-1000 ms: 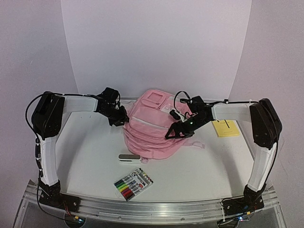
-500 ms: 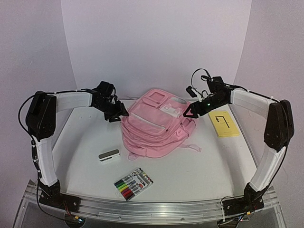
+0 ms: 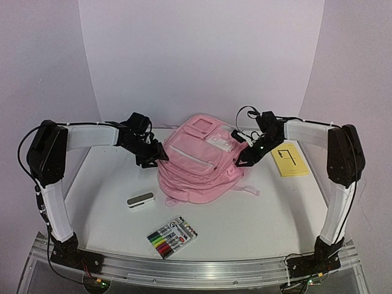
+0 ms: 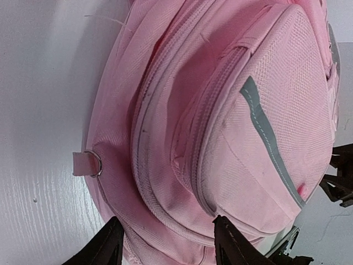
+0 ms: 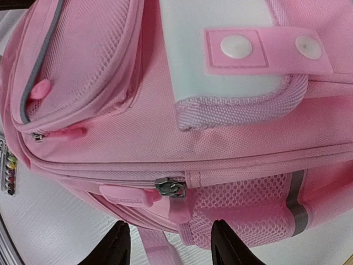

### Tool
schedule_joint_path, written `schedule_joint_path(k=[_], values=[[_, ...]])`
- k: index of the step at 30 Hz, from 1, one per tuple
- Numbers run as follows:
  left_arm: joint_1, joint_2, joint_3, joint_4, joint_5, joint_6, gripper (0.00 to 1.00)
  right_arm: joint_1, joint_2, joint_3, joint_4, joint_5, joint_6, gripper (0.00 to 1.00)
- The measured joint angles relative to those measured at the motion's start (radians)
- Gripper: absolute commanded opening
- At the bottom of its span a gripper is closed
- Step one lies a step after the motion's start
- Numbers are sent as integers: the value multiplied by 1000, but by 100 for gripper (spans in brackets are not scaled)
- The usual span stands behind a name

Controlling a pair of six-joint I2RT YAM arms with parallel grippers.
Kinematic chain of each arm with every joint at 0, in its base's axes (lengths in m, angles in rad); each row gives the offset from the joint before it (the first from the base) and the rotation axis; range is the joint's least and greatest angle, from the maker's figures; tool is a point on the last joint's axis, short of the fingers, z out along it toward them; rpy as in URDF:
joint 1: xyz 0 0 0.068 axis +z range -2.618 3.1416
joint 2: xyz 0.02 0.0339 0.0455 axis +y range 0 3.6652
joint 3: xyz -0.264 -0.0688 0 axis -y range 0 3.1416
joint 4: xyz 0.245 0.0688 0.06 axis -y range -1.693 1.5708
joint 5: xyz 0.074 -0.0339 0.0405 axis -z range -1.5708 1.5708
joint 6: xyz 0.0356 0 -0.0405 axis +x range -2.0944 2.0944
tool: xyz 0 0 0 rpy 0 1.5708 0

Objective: Pack the student bag
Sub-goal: Adjust the student bag at the center of the board.

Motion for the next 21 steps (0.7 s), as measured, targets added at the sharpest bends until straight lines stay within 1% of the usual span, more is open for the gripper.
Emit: schedule_joint_path(k=[2,8,10,12,14,16,21], values=[[-4,0,0,5,-1,-7,55,0,20,8,-1,10,-16,43],[-24,2,0,10,-10,-21,53,11,62,23,2,35,-44,35],[-34,7,0,18,-13,-27,51,21,63,23,5,42,-50,27],[-42,13,0,26,-18,-37,49,34,63,23,12,46,-51,21],[-48,18,0,31,-24,-45,44,45,63,24,14,49,-53,12],[-50,22,0,33,-33,-52,36,49,63,25,17,53,-56,1],[-53,27,0,33,-46,-89,15,50,55,23,17,73,-47,0]])
